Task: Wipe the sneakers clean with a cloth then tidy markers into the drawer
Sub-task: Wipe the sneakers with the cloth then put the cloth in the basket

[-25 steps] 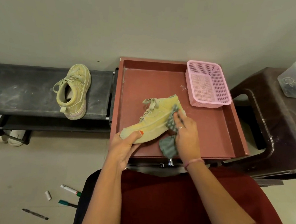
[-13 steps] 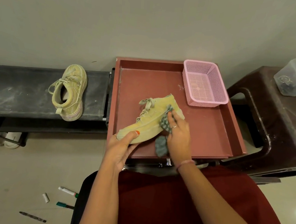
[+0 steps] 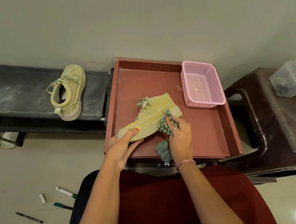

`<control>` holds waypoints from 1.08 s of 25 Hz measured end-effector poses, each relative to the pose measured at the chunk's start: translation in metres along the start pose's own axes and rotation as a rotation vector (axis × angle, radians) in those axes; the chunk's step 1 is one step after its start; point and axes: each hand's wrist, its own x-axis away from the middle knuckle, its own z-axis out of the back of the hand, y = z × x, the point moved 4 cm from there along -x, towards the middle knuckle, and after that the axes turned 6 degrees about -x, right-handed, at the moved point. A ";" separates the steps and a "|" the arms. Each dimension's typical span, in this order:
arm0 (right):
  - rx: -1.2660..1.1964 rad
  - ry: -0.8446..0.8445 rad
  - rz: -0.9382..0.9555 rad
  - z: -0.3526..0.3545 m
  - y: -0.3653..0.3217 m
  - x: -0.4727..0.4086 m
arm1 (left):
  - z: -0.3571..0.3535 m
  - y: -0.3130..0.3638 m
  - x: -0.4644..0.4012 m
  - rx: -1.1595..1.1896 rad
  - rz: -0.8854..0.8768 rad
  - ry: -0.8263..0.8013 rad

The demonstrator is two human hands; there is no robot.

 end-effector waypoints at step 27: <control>0.273 -0.123 0.159 -0.002 -0.061 -0.056 | 0.002 -0.006 -0.008 -0.028 0.007 0.011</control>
